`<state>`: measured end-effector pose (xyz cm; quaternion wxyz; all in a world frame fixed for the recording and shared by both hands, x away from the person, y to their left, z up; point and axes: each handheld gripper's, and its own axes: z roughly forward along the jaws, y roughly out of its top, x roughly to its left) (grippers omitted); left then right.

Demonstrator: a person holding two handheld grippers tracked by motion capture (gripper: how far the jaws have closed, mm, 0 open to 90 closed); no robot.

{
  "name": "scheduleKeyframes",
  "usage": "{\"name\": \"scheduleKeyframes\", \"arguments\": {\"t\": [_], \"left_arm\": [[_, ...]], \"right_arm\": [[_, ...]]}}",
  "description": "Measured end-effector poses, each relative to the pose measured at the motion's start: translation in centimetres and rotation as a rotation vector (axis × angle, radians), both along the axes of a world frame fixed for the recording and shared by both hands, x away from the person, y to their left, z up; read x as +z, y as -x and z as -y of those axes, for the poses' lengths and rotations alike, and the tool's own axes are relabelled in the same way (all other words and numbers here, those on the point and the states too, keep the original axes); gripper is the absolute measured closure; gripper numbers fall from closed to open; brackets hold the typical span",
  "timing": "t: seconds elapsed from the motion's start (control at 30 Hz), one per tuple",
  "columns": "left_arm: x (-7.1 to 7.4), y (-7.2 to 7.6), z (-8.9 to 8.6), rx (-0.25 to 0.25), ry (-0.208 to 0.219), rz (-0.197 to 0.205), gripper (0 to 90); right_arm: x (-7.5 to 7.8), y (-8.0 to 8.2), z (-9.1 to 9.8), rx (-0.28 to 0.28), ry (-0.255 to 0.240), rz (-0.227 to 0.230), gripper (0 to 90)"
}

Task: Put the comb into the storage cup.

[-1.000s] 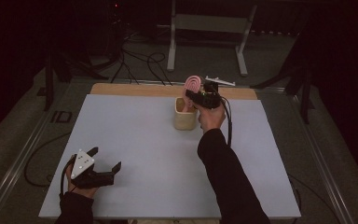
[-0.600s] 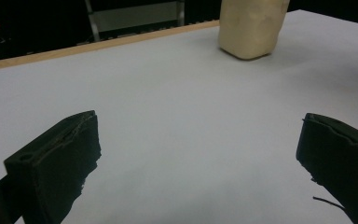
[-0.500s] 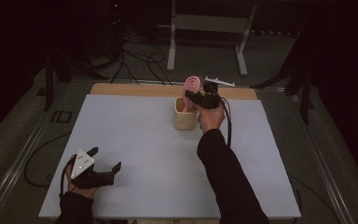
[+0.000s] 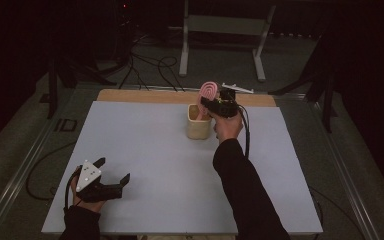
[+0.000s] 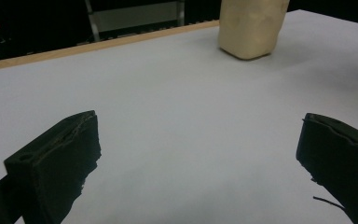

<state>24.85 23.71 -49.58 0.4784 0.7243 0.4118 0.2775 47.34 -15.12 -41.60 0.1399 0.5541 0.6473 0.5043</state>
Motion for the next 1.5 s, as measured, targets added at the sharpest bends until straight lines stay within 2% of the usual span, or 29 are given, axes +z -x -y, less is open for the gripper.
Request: {"name": "scheduleKeyframes", "arguments": {"t": [0.4,0.77,0.97,1.17,1.33,1.5], "left_arm": [[0.0,0.0,0.0,-0.001,-0.001,0.000,0.3],[0.0,0.0,0.0,0.000,-0.002,-0.001,0.2],[0.0,0.0,0.0,0.000,-0.002,-0.001,0.2],[0.0,0.0,0.1,-0.001,-0.003,-0.001,0.3],[0.0,0.0,0.1,-0.002,-0.004,0.000,0.2],[0.0,0.0,0.1,-0.002,-0.003,-0.001,0.2]], "right_arm": [[0.1,0.0,0.5,-0.009,0.046,0.008,59.4],[0.2,0.0,0.7,0.007,0.086,0.013,53.7],[0.2,-0.1,0.9,0.008,0.108,0.010,48.3],[0.2,-0.1,1.1,0.014,0.134,0.005,38.4],[0.3,-0.1,1.4,0.031,0.118,0.006,31.0],[0.4,0.0,1.6,0.042,0.130,0.014,25.1]]}}
